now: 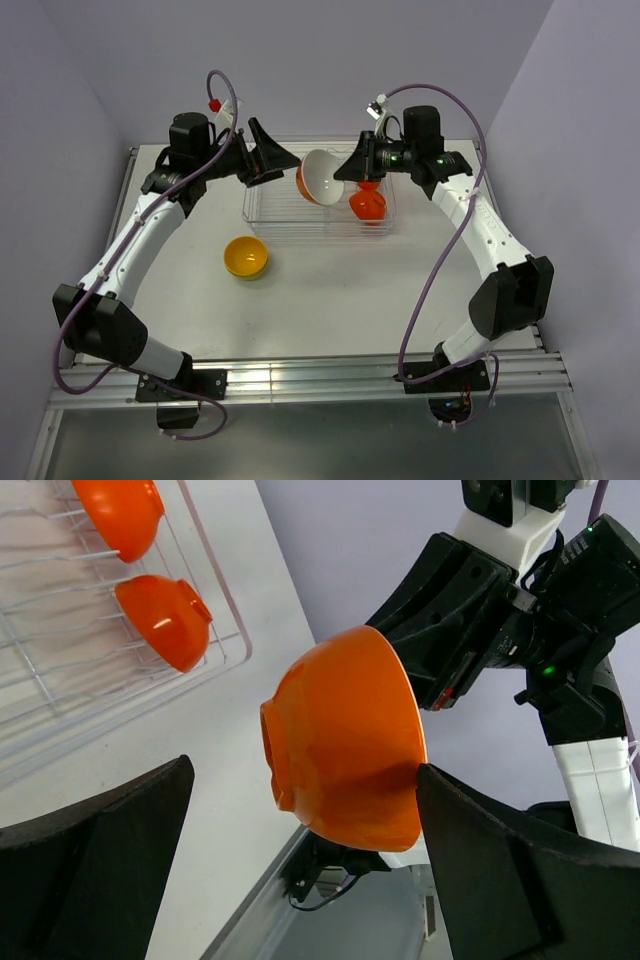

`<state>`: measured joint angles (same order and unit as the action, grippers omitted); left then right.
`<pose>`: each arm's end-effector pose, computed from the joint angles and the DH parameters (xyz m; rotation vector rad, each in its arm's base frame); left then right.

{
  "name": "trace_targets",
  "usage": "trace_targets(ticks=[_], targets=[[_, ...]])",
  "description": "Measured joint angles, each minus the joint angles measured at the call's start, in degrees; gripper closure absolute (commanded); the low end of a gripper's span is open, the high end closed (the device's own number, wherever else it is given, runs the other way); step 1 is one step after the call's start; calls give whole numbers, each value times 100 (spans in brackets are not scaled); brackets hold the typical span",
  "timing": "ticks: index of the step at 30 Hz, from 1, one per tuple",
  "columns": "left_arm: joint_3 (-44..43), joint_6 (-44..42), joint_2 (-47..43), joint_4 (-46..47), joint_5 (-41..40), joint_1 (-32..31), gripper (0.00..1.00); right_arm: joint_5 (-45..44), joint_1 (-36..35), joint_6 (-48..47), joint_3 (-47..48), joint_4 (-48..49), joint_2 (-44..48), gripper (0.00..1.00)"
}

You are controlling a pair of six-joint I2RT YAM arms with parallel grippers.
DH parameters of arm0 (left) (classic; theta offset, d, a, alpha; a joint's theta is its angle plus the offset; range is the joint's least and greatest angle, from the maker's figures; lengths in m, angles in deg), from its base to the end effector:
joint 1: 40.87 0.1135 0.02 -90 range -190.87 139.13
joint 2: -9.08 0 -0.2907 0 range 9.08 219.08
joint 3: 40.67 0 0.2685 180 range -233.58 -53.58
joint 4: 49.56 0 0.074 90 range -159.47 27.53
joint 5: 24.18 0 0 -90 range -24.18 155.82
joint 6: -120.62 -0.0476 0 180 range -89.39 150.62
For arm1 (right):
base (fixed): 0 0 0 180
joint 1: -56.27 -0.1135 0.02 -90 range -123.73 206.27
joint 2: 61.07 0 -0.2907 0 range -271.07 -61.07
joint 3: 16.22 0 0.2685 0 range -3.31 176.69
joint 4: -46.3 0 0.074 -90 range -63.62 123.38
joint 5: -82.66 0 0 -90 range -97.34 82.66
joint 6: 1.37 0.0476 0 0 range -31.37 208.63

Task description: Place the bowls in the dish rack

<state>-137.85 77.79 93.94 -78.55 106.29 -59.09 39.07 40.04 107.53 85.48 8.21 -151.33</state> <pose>0.3341 -0.1425 0.4287 0.0311 2.0494 -1.4080 0.3552 0.1393 0.4095 -0.4865 2.0293 1.2002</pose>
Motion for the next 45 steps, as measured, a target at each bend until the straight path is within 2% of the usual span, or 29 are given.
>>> trace_targets(ticks=[9, 20, 45], targets=[[658, 719, -109, 767, 192, -11, 0, -72, 37, 22, -11, 28, -107, 100], [1163, 1202, -444, 1744, 197, -90, 0, -22, 37, 199, -31, 203, -107, 100], [1185, 1064, -446, 1687, -28, -374, 6, 122, 37, 404, -107, 297, -140, 100]])
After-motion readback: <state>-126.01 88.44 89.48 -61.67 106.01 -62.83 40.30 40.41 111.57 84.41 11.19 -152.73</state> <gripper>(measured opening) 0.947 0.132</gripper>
